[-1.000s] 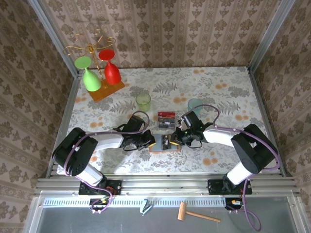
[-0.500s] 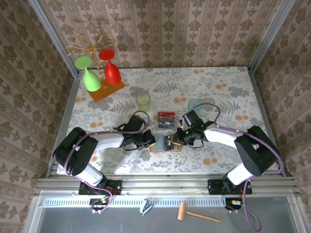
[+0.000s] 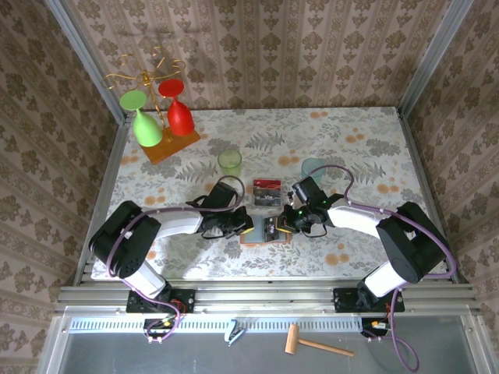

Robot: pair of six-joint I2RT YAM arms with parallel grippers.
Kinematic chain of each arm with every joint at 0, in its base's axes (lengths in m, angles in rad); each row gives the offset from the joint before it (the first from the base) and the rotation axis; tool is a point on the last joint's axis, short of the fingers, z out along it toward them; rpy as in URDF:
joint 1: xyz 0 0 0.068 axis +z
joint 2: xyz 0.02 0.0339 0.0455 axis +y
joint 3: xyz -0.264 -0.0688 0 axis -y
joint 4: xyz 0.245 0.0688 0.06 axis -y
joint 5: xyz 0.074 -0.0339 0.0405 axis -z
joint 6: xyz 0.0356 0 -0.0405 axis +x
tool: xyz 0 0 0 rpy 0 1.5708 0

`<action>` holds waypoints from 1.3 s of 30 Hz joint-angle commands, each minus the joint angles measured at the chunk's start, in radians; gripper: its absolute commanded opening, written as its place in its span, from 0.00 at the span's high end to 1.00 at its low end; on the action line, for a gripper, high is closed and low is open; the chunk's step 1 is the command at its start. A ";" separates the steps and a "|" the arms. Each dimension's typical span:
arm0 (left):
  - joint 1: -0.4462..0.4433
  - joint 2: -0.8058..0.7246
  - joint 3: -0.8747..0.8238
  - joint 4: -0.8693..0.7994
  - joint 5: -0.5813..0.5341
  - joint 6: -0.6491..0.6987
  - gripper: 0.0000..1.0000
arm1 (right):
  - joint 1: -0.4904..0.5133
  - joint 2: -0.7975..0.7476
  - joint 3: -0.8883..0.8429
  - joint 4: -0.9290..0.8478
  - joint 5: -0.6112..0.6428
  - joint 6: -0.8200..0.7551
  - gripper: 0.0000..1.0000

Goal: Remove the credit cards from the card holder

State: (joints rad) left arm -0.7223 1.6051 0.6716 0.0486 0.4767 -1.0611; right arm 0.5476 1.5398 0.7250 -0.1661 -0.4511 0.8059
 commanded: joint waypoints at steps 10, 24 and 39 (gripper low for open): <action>-0.036 0.077 0.063 -0.003 0.031 0.014 0.94 | -0.005 0.002 0.025 -0.034 0.025 -0.011 0.93; -0.031 0.024 0.049 -0.031 0.004 0.017 0.94 | -0.004 -0.012 0.038 -0.051 0.028 -0.014 0.93; 0.027 -0.071 -0.003 -0.049 0.000 0.027 0.93 | -0.004 -0.065 0.080 -0.108 0.034 -0.019 0.94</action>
State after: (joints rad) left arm -0.7029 1.5669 0.6777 0.0246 0.4824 -1.0565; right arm 0.5476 1.5055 0.7746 -0.2222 -0.4458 0.8055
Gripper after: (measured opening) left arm 0.067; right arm 0.060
